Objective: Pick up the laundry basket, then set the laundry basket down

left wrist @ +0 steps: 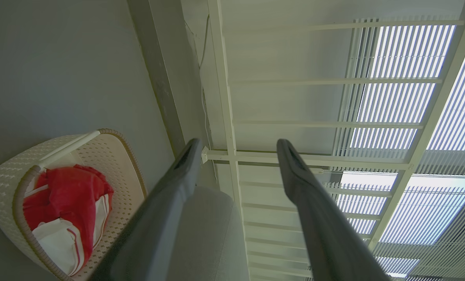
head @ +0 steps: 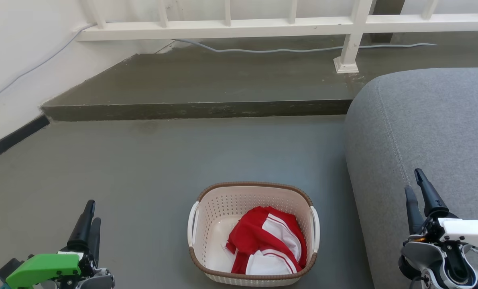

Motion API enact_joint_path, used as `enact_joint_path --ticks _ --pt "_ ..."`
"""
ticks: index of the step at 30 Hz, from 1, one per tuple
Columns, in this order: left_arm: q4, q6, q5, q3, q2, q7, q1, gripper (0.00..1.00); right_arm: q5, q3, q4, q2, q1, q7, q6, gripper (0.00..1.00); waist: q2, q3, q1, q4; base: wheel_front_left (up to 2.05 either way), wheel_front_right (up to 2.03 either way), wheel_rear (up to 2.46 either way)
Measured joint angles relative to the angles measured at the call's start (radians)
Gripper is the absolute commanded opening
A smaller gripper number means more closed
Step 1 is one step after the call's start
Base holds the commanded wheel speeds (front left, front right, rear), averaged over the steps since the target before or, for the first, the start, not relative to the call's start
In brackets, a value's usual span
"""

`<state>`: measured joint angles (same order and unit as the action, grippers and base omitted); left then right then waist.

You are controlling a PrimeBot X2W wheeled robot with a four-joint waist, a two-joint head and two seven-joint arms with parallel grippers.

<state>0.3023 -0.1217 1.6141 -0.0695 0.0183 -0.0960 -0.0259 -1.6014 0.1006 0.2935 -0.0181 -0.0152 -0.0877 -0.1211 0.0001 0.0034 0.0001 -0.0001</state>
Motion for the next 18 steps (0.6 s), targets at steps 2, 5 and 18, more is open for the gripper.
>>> enact_joint_path --ticks 2,5,18 --pt "-0.006 0.000 -0.009 0.002 0.000 0.005 0.000 1.00 0.000 -0.011 -0.006 0.000 0.000 0.009 0.000 1.00 0.0000 0.000 0.0000 0.000 0.00 0.00 0.00" --pt "-0.019 0.000 -0.020 0.005 0.000 0.011 0.000 1.00 0.005 -0.020 -0.014 0.000 0.000 0.022 0.000 1.00 0.0000 0.001 0.0000 0.000 0.00 0.00 0.00" --pt "-0.061 0.000 -0.146 0.056 0.041 0.072 0.000 1.00 0.140 -0.085 -0.047 -0.018 -0.003 0.072 0.000 1.00 0.0000 0.006 0.0000 -0.002 0.00 0.00 0.00"
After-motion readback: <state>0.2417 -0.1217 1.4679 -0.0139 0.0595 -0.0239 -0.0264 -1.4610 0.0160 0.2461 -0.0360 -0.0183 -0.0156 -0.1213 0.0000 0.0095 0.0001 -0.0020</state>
